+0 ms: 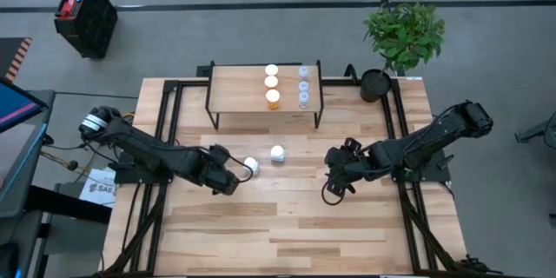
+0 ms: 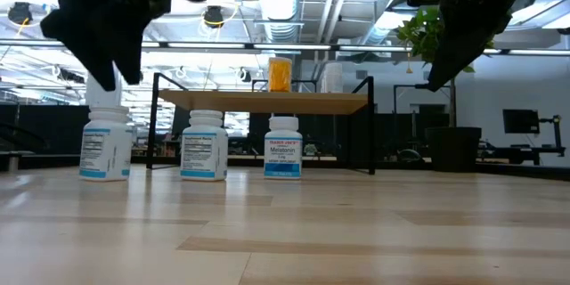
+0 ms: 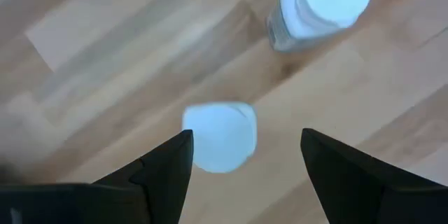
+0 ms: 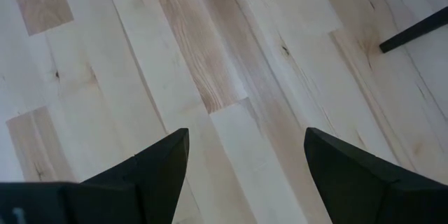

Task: Pick and place medicine bottles onto shelf by color
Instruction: Put the bottom white pill bottle on the shelf

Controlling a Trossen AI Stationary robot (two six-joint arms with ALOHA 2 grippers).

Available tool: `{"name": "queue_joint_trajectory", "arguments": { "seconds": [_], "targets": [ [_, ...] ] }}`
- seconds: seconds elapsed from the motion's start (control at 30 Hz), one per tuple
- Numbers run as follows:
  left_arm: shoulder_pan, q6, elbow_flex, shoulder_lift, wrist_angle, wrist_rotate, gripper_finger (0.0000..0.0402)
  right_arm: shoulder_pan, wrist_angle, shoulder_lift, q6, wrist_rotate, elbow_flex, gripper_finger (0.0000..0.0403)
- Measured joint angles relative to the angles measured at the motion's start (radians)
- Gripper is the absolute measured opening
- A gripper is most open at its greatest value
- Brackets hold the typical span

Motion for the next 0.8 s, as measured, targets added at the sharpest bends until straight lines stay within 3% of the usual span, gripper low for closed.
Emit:
{"name": "queue_joint_trajectory", "arguments": {
  "seconds": [0.1, 0.27, 0.8],
  "targets": [
    [0.007, 0.036, 0.010, -0.017, -0.003, -0.009, 0.0251, 0.000, -0.003, 0.000, -0.001, 0.000, 0.000, 0.0306],
    [0.033, 0.042, 0.007, -0.010, -0.025, 0.068, 0.0252, 0.000, -0.007, 0.000, -0.002, 0.000, 0.000, 0.0306],
    [0.077, 0.059, 0.000, 0.023, -0.051, 0.068, 0.0261, 0.000, -0.024, 0.000, -0.002, 0.000, 0.000, 0.0306]
  ]
}}
